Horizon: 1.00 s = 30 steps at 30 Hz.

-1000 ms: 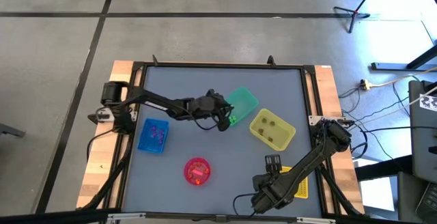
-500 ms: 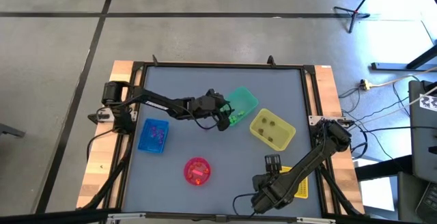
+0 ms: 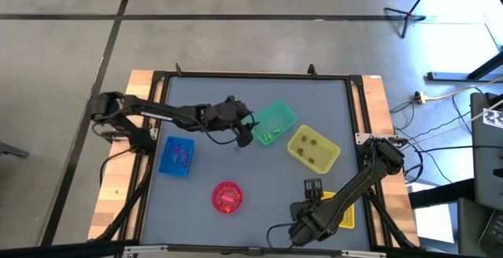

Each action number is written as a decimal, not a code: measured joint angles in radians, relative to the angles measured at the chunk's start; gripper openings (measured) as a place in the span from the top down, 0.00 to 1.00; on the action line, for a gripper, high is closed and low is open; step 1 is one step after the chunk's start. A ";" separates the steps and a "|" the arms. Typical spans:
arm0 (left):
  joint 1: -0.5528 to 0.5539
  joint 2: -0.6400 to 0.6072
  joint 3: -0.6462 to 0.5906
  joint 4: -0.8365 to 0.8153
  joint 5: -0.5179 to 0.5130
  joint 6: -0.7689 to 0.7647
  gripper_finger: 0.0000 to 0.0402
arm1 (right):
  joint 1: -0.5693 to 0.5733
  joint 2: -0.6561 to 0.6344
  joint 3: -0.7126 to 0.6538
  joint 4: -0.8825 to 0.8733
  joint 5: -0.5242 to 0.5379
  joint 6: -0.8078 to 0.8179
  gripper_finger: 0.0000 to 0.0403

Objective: Sort Halloween decoration
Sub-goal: Put the violet spider toy into the blue bin

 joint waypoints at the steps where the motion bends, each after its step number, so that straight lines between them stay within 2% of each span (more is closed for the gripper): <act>1: -0.001 -0.021 0.000 -0.040 0.000 -0.006 0.45 | 0.000 0.000 0.000 0.007 0.000 0.000 0.47; 7: -0.002 -0.095 0.000 -0.254 0.006 -0.141 0.45 | 0.000 0.000 0.000 0.045 0.000 0.001 0.47; 14: -0.004 -0.085 0.000 -0.445 0.150 -0.216 0.45 | 0.000 0.000 0.000 0.067 0.000 0.001 0.47; 16: -0.011 -0.075 -0.001 -0.490 0.157 -0.217 0.45 | 0.000 0.000 0.000 0.068 0.000 0.001 0.47; 21: -0.034 -0.034 -0.001 -0.493 0.155 -0.218 0.45 | 0.000 0.000 0.000 0.085 0.036 0.001 0.47; 26: -0.061 0.019 -0.001 -0.479 0.151 -0.218 0.45 | -0.002 0.000 0.000 0.113 0.135 -0.005 0.47; 30: -0.075 0.060 -0.001 -0.479 0.151 -0.218 0.45 | -0.016 0.000 0.000 0.110 0.140 -0.005 0.47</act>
